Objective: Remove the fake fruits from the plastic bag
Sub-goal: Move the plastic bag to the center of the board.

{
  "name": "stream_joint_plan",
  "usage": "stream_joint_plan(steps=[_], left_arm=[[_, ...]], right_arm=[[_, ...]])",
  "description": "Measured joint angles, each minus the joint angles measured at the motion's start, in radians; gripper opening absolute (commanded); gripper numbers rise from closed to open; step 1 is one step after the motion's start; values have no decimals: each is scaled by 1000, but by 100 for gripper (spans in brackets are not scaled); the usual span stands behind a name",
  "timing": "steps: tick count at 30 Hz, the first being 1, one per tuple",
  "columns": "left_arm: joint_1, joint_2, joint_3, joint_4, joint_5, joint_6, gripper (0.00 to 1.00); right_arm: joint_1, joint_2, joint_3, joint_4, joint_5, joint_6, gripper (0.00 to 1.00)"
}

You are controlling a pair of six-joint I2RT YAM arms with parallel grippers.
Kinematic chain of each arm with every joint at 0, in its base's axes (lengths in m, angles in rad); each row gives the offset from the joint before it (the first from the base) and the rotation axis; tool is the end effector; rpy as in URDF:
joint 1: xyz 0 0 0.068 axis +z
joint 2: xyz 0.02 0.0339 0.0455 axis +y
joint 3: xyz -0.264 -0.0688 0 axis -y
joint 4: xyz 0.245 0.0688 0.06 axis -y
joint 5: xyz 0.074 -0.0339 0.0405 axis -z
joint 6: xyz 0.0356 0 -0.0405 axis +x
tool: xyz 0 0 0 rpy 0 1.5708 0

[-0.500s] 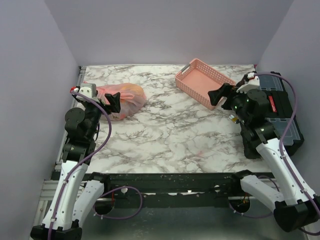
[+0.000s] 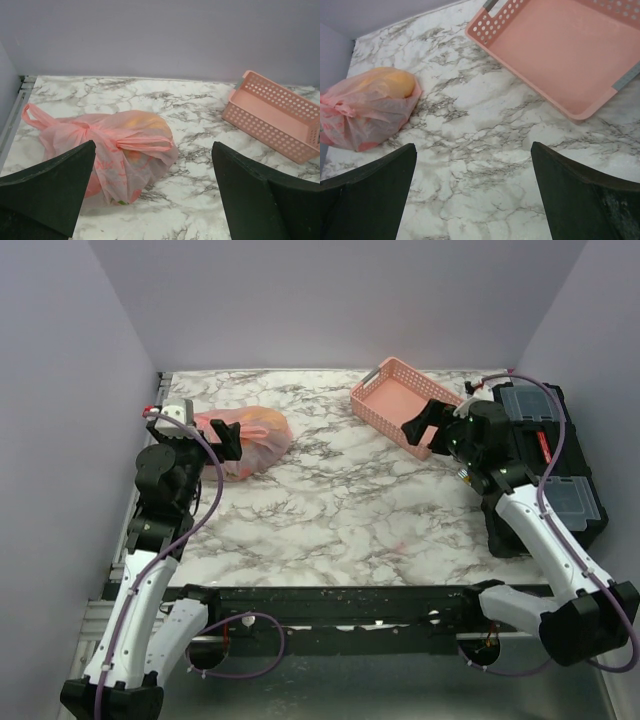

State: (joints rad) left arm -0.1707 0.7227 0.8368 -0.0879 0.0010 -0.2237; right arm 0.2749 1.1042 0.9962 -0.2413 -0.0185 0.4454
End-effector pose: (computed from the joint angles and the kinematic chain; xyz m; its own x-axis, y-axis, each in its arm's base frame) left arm 0.1657 -0.0286 0.3785 -0.0127 -0.2229 -0.9748 0.1723 0.9598 -0.2217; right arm 0.2445 0.0697 0.3450 -0.4214 0.3287 -0.8452 -0.1181 0.9042 0.4105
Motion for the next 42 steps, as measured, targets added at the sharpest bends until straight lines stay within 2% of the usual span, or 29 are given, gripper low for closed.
stream_joint_plan(steps=[5,11,15,20,25,31,36,42], left_arm=[[8,93,61,-58,-58,-49,99],[75,191,104,-140,-92,-127,99],[132,228,109,-169,-110,-192,99],[233,294,122,-203,-118,-283,99],[299,342,126,-229,-131,-351,91],[327,439,149,-202,22,-351,90],[327,529,177,-193,93,-334,79],[309,615,228,-204,83,-275,82]], right_arm=[[0,81,35,-6,-103,64,100],[0,154,42,-4,-233,154,100],[3,182,36,13,-275,182,100],[62,182,18,23,-281,173,100],[124,183,17,26,-283,141,100],[174,186,17,46,-289,120,100],[198,194,17,67,-309,117,100],[202,211,17,73,-318,111,100]])
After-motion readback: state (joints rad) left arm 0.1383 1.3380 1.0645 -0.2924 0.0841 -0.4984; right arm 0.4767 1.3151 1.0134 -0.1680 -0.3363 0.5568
